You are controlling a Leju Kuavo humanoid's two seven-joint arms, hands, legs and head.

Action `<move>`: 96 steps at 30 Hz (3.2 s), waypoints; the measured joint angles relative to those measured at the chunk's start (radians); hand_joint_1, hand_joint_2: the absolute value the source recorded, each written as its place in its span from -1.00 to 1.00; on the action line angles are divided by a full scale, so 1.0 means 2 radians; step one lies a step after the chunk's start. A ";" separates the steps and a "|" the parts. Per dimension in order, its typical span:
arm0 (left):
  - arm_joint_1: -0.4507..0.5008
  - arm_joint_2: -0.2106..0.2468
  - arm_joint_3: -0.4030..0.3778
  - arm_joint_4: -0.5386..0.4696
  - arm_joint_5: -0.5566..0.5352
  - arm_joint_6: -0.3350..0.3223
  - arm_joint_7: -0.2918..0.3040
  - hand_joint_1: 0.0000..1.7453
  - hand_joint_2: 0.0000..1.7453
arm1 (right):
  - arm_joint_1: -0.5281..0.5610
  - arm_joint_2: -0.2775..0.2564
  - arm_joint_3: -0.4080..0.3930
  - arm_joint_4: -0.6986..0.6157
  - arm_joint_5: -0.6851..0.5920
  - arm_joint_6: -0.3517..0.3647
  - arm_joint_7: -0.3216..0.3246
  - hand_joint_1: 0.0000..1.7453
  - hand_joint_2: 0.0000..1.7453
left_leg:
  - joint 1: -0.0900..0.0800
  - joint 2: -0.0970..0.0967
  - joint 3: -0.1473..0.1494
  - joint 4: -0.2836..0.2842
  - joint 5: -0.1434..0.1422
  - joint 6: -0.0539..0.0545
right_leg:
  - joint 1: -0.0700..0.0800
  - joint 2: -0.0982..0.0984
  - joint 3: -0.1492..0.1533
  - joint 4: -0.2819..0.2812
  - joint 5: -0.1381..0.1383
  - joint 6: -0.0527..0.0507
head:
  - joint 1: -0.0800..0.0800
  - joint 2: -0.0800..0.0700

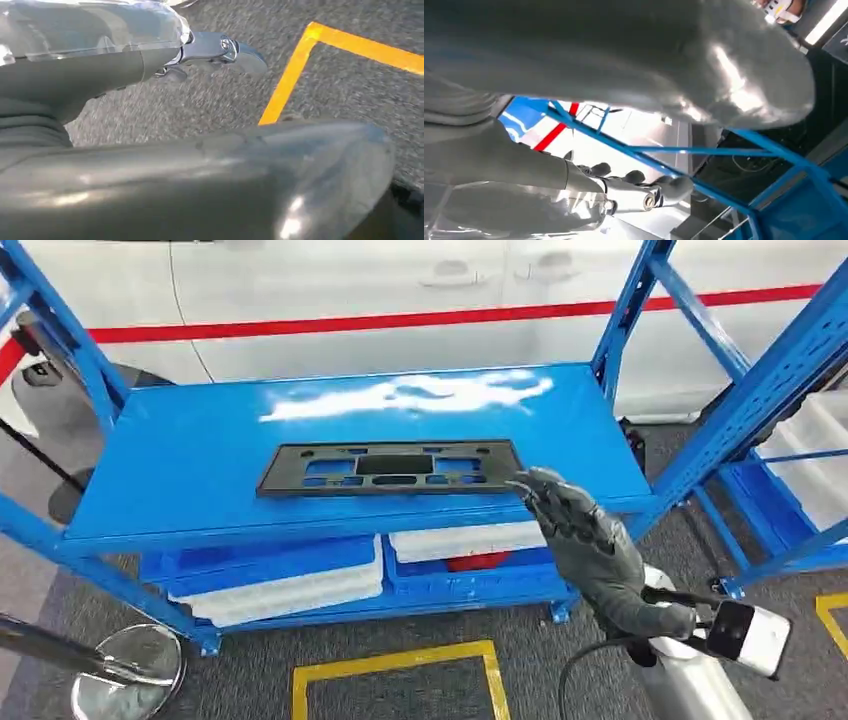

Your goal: Take the parts from the cabinet and place them on the table.

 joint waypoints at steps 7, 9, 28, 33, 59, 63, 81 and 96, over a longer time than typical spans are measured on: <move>0.003 0.001 0.000 0.000 0.000 0.002 -0.001 -1.00 -1.00 | 0.025 -0.004 0.033 0.006 0.021 -0.027 0.000 -1.00 -1.00 | 0.008 0.000 -0.091 0.098 -0.025 -0.013 | -0.002 0.003 0.031 -0.002 -0.026 -0.002 | 0.000 0.000; 0.003 0.002 0.000 0.001 0.000 0.002 -0.001 -1.00 -1.00 | 0.026 -0.004 0.038 0.006 0.023 -0.030 0.000 -1.00 -1.00 | 0.008 0.000 -0.066 0.013 0.041 -0.012 | -0.003 0.003 0.045 -0.002 -0.036 0.003 | 0.000 0.000; 0.003 -0.006 -0.001 0.002 0.001 0.006 -0.016 -1.00 -1.00 | -0.003 0.044 0.114 0.139 0.022 -0.053 0.074 -1.00 1.00 | 0.004 -0.002 -0.014 -0.014 0.015 0.001 | 0.005 0.001 -0.016 0.009 0.001 0.006 | 0.000 0.000; 0.000 -0.007 -0.007 0.002 0.000 0.011 -0.016 -1.00 -1.00 | -0.064 0.076 0.157 0.235 0.116 -0.164 0.066 -1.00 1.00 | 0.006 -0.002 -0.054 0.067 -0.022 -0.009 | 0.000 0.002 0.000 -0.001 -0.001 -0.006 | 0.000 0.000; 0.001 -0.007 -0.026 0.005 0.000 0.022 -0.025 -1.00 -1.00 | -0.234 0.270 0.319 0.584 0.722 -0.562 0.291 -1.00 1.00 | 0.008 -0.002 -0.038 -0.024 0.036 -0.010 | 0.000 0.001 -0.006 0.008 -0.008 0.006 | 0.000 0.000; 0.000 -0.005 -0.026 0.005 0.000 0.022 -0.026 -1.00 -1.00 | -0.242 0.277 0.319 0.599 0.733 -0.562 0.296 -1.00 1.00 | 0.010 -0.001 -0.062 0.035 -0.001 -0.017 | -0.004 0.000 0.001 -0.001 -0.005 -0.007 | 0.000 0.000; 0.002 -0.001 -0.026 0.006 0.000 0.020 -0.026 -1.00 -1.00 | -0.246 0.282 0.319 0.629 0.743 -0.558 0.302 -1.00 1.00 | 0.011 -0.001 -0.043 -0.018 0.038 0.005 | -0.001 0.002 -0.067 0.167 -0.090 0.017 | 0.000 0.000; 0.003 0.001 -0.023 0.006 0.000 0.016 -0.040 -1.00 -1.00 | -0.305 0.217 0.251 0.741 0.821 -0.437 0.533 0.96 1.00 | 0.010 -0.001 -0.103 0.126 -0.037 -0.020 | -0.001 -0.006 0.007 0.000 -0.009 -0.006 | 0.000 0.000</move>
